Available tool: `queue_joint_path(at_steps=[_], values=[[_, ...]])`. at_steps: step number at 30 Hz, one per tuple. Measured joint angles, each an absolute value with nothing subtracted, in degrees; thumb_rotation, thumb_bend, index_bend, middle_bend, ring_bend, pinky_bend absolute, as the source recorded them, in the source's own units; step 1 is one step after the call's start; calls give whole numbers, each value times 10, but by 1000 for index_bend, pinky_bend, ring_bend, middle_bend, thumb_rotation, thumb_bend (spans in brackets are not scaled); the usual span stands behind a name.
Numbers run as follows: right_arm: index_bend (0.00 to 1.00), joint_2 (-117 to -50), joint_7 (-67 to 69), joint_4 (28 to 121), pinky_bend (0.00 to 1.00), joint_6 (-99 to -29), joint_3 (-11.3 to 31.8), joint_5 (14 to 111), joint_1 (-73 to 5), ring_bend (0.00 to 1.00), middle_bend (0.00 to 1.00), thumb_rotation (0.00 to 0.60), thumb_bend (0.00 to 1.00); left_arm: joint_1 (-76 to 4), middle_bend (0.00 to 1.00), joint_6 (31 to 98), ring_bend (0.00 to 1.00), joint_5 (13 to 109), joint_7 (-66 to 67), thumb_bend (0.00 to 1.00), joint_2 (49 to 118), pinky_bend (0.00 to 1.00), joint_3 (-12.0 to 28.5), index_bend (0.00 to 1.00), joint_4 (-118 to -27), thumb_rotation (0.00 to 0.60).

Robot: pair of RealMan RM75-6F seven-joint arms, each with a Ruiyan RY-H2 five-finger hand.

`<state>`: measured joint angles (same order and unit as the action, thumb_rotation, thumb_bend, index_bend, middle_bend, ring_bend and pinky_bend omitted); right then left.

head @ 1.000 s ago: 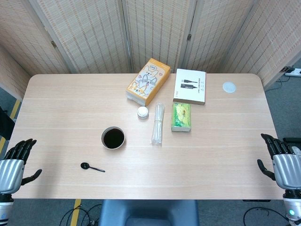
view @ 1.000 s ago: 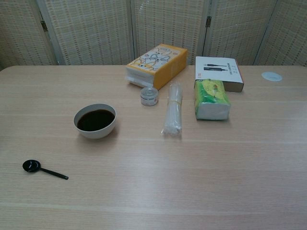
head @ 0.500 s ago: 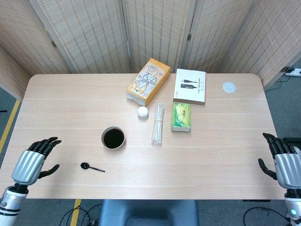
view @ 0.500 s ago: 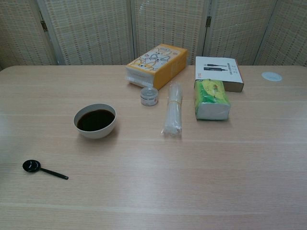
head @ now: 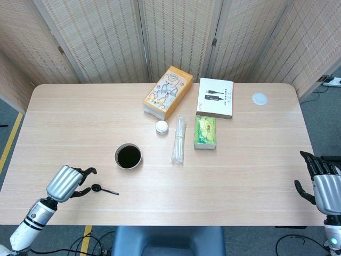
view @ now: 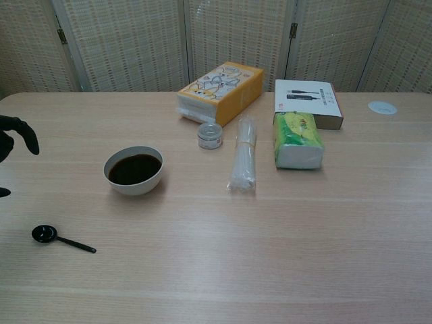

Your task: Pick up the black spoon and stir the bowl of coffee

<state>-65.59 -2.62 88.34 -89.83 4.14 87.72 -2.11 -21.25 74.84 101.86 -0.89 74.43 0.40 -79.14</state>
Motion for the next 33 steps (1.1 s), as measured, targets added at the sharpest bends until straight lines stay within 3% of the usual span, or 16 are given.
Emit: queue_joint_path(at_steps=[4,14,19,33], values=[[98,-657,-26,883,245,-897,41,877,-21,196,178,600,268,-230,899,719,895,1018,-11,225,766,1000,-4,471,-777,600],[98,-656,-26,884,245,-892,42,875,-23,201,178,600,268,-260,925,677,921,1009,-13,225,830,1000,-18,501,-734,600],[98,-658,-26,881,245,-887,41,875,-25,205,178,600,268,-269,927,654,922,998,-6,293,859,1000,-26,505,-707,600],[98,-661,-24,876,245,-880,41,869,-26,221,178,600,268,-284,927,580,922,939,35,366,870,1000,-38,491,-713,600]])
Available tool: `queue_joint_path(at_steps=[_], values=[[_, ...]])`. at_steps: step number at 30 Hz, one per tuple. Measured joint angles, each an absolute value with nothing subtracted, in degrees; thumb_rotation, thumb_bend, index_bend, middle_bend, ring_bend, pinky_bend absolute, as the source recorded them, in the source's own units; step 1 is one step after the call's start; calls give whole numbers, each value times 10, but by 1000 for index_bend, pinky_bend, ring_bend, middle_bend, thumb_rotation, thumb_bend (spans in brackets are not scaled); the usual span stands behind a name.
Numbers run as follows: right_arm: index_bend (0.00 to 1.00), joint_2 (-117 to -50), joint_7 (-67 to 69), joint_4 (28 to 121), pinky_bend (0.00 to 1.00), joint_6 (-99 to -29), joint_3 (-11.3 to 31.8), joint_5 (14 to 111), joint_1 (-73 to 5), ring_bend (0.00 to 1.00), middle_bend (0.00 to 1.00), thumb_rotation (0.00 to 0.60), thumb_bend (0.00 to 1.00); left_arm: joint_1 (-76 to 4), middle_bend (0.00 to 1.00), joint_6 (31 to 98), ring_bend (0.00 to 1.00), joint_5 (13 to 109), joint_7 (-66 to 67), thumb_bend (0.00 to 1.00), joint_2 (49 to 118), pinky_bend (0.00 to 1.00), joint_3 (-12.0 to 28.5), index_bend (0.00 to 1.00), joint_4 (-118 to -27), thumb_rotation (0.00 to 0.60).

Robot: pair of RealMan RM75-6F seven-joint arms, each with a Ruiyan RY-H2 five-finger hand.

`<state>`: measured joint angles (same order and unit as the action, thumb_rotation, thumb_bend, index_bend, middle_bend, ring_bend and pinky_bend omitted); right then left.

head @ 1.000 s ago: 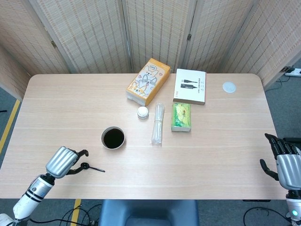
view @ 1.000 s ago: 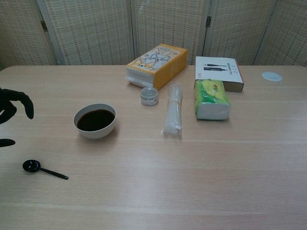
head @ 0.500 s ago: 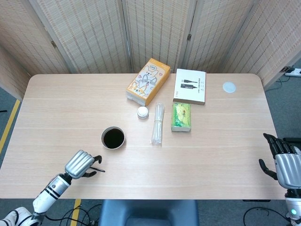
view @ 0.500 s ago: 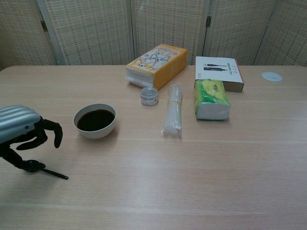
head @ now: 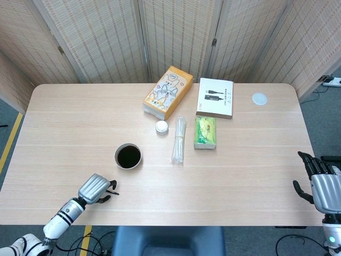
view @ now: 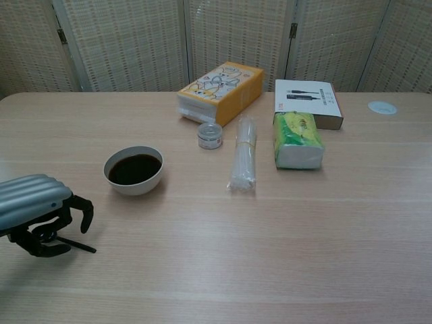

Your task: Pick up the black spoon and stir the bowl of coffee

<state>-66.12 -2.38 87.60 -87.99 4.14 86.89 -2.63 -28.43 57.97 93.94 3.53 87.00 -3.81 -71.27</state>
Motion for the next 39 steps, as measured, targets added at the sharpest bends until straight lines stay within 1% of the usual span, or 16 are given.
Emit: queue_joint_path(at_steps=[4,19,39], values=[[98,-661,-23,874,245,-878,42,870,-28,222,178,600,268,-288,927,566,922,923,42,398,872,1000,-38,492,-715,600],[98,-661,-20,870,245,-874,41,865,-28,230,178,600,268,-297,927,534,922,880,71,399,885,1000,-34,504,-710,600],[98,-662,-18,867,245,-872,42,861,-28,230,178,600,268,-302,927,528,922,859,84,399,899,1000,-34,545,-700,600]])
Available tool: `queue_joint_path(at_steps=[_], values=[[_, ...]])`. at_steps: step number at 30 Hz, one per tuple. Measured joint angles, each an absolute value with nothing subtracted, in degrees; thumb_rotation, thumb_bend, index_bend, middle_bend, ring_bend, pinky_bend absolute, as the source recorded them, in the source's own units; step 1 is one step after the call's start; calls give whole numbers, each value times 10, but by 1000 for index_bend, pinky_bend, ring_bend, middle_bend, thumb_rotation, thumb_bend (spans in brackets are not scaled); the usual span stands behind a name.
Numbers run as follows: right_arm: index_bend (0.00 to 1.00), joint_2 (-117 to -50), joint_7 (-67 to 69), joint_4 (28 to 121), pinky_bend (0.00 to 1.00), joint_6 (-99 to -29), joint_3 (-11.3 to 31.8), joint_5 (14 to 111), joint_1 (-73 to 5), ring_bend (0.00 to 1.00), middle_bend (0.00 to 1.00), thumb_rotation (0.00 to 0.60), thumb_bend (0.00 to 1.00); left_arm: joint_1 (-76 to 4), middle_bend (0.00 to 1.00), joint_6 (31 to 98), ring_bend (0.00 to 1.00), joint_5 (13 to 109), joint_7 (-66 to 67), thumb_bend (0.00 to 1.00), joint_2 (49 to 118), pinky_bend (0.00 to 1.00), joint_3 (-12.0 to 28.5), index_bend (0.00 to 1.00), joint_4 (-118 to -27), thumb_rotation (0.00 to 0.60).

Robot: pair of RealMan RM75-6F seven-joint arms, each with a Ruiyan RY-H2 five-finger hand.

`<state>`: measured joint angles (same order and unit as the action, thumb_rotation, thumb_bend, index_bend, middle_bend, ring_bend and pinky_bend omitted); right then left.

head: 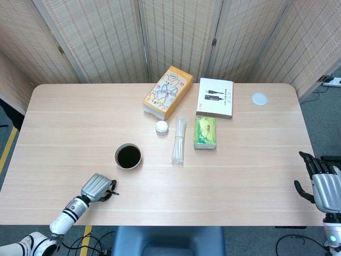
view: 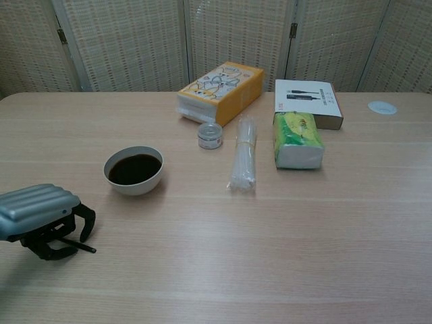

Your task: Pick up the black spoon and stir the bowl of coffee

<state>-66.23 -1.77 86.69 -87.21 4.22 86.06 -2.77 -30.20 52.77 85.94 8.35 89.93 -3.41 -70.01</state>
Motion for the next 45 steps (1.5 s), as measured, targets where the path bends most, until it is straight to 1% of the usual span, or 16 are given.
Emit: queue_joint_path(at_steps=[9,11,15,17,22,32,39,45], values=[[98,-662,-18,867,245,-870,43,858,-28,233,178,600,268,-302,927,530,922,857,83,399,905,1000,-36,570,-695,600],[98,-662,-18,867,245,-870,43,858,-28,233,178,600,268,-302,930,532,924,858,80,412,906,1000,-36,582,-694,600],[98,-662,-17,867,245,-871,43,858,-27,239,178,600,268,-301,989,539,966,860,75,431,908,1000,-36,599,-690,600],[98,-662,-17,867,245,-872,43,858,-27,240,178,600,268,-301,999,543,978,862,73,434,908,1000,-35,605,-689,600],[98,-663,-17,867,245,-872,43,858,-27,243,180,600,268,-300,999,553,979,866,57,446,907,1000,-35,632,-689,600],[98,-661,-17,869,245,-874,43,859,-26,245,181,600,268,-302,998,566,979,874,-1,448,891,1000,-30,637,-711,600],[98,-660,-17,870,245,-878,42,862,-25,247,181,600,267,-313,997,568,979,873,-85,448,857,1000,-14,638,-751,600],[98,-659,-15,871,245,-883,42,865,-22,248,181,600,267,-335,996,564,975,865,-172,448,824,1000,17,646,-781,600]])
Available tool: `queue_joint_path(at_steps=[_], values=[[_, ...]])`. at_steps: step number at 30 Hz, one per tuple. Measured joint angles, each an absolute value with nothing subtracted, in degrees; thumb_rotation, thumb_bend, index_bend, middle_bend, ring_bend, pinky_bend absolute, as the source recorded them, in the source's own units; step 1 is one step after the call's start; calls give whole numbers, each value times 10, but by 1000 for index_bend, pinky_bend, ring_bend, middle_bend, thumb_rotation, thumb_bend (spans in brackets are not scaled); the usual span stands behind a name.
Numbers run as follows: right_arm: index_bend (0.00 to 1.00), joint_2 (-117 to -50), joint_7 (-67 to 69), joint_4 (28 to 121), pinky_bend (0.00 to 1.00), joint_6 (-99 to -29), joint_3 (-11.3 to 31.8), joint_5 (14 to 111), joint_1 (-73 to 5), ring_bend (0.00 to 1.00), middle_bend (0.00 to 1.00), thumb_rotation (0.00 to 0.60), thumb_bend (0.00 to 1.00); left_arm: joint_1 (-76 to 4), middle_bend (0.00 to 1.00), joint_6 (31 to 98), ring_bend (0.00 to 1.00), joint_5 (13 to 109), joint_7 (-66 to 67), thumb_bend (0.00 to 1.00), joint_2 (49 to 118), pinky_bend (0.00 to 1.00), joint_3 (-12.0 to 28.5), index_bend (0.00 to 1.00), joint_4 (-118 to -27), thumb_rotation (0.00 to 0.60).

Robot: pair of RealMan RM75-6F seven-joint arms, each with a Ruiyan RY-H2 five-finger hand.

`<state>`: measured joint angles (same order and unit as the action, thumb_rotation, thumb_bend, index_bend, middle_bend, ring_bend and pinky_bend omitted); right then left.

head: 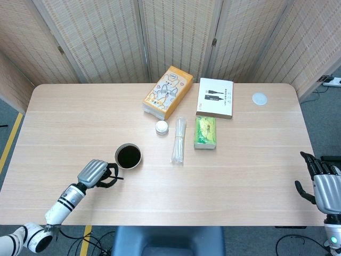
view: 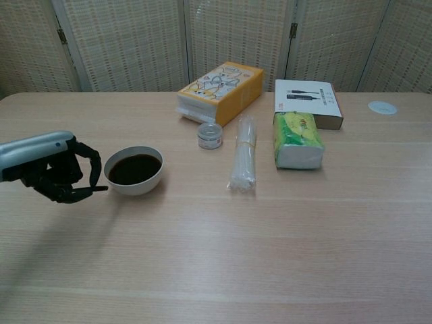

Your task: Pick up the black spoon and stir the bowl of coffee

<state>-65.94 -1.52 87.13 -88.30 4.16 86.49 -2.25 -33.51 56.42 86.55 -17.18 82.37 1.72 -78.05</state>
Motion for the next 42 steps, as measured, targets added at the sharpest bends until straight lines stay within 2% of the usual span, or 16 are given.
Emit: queue_joint_path(at_steps=[9,16,31,42], values=[[98,-659,-12,871,245,-893,39,868,-16,248,181,600,268,-381,991,536,967,828,-290,448,810,1000,81,648,-804,600],[98,-656,-6,870,245,-902,37,869,-7,248,181,600,267,-419,989,493,966,787,-308,448,855,1000,109,647,-787,600],[98,-654,9,859,245,-905,38,862,2,251,181,600,268,-458,970,473,955,706,-243,448,999,1000,139,642,-654,600],[98,-656,15,852,245,-899,40,858,0,255,181,600,267,-465,943,476,932,679,-183,448,1047,1000,146,632,-571,600]])
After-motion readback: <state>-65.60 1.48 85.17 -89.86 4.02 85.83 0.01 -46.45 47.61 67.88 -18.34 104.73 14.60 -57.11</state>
